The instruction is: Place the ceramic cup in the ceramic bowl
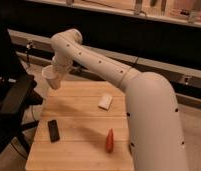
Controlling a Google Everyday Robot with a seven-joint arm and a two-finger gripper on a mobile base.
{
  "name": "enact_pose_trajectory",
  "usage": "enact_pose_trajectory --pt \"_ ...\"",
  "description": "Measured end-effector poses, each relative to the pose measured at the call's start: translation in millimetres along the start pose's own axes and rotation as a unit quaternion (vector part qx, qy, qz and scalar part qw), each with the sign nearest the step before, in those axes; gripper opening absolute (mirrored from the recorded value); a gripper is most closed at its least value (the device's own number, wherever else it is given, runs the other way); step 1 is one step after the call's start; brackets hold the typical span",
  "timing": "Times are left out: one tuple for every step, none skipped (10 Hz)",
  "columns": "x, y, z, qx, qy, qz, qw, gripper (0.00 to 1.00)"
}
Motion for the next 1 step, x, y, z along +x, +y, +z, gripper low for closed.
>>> enact_pose_trajectory --pt "2.6 8.8 -5.5 0.004 -0.002 0.008 1.0 0.13"
